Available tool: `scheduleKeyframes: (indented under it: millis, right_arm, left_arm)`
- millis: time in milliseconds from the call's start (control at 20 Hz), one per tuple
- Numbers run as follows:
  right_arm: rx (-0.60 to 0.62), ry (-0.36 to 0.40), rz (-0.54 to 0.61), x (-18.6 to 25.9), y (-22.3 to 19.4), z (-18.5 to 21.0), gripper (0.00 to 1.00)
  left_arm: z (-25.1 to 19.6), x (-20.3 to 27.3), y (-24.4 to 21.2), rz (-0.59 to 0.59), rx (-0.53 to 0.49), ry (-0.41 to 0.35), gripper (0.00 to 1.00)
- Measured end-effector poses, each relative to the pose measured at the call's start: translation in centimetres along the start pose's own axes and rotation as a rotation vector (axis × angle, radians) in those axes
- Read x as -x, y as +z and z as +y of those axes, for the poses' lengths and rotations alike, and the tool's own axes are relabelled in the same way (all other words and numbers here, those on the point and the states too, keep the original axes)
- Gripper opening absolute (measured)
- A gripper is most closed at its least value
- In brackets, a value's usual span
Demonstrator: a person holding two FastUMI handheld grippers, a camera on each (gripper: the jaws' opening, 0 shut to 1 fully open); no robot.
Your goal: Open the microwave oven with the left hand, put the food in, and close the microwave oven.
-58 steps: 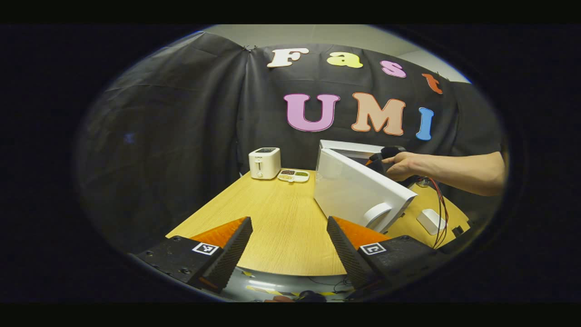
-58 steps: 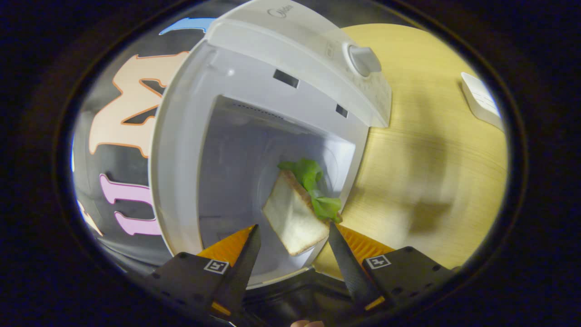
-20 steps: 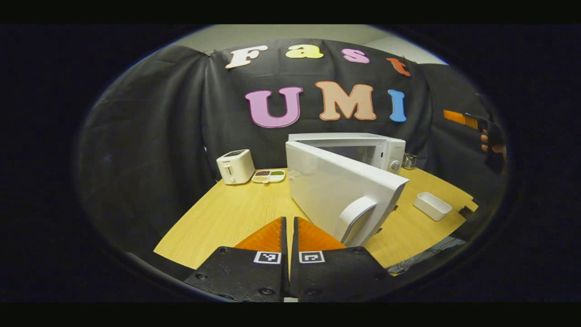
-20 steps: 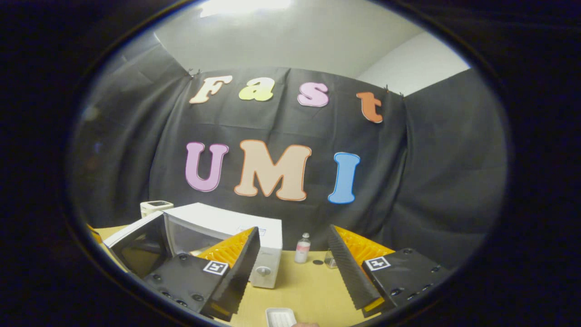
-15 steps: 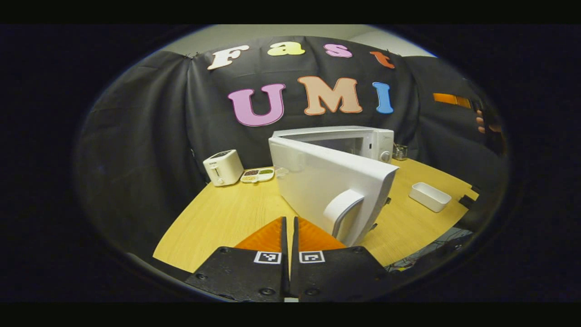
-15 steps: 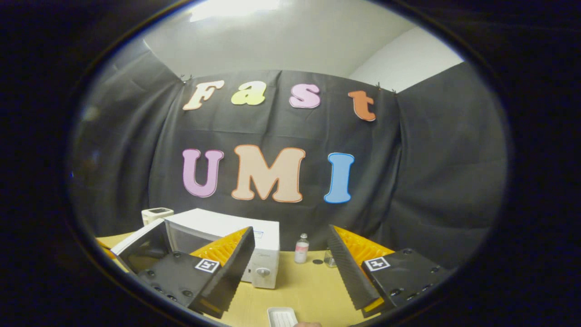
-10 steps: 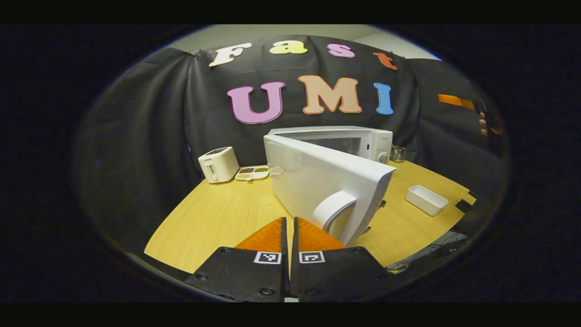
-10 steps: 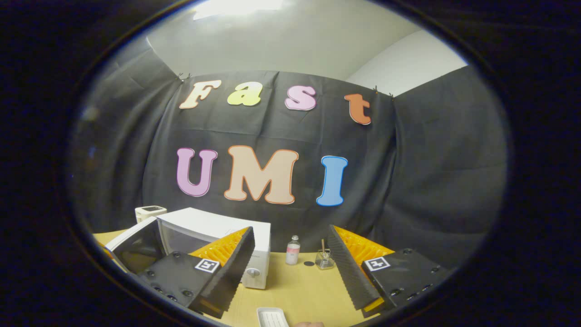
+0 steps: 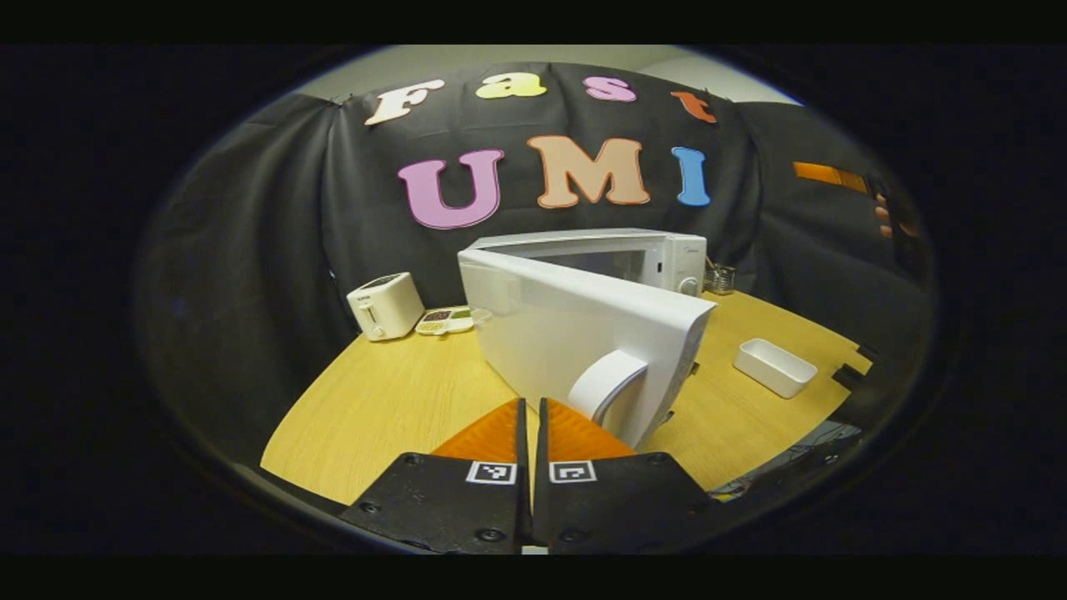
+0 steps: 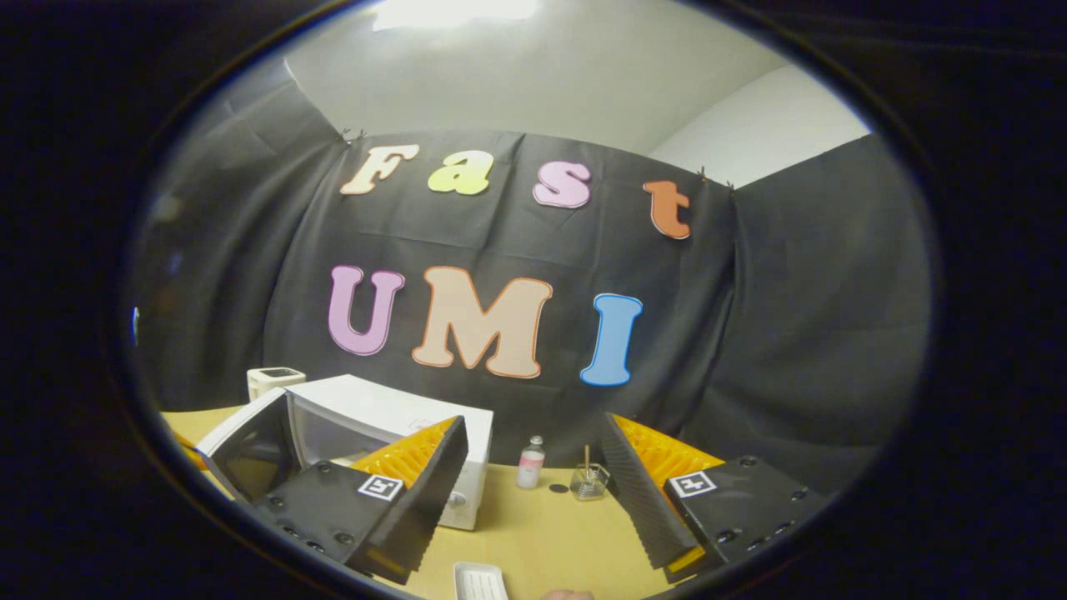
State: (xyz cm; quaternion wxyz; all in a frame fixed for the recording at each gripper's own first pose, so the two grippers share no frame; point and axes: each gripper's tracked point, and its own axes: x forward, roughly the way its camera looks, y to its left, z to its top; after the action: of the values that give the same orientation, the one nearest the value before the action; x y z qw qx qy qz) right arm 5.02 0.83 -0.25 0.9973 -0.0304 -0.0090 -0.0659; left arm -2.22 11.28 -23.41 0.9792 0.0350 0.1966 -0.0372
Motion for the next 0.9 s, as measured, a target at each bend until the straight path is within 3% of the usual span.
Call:
scheduleKeyframes:
  millis: [450,900]
  right_arm:
    - [-0.011,-0.002,0.014,-0.1,-1.0,-2.2,0.99]
    - [-0.034,0.021,0.025,0.0,-1.6,-3.8,0.96]
  left_arm:
    - [-4.7,-1.7,1.2,-0.006,-0.045,-0.066,0.00]
    - [-7.2,-4.9,3.4,-0.017,-0.059,-0.061,0.00]
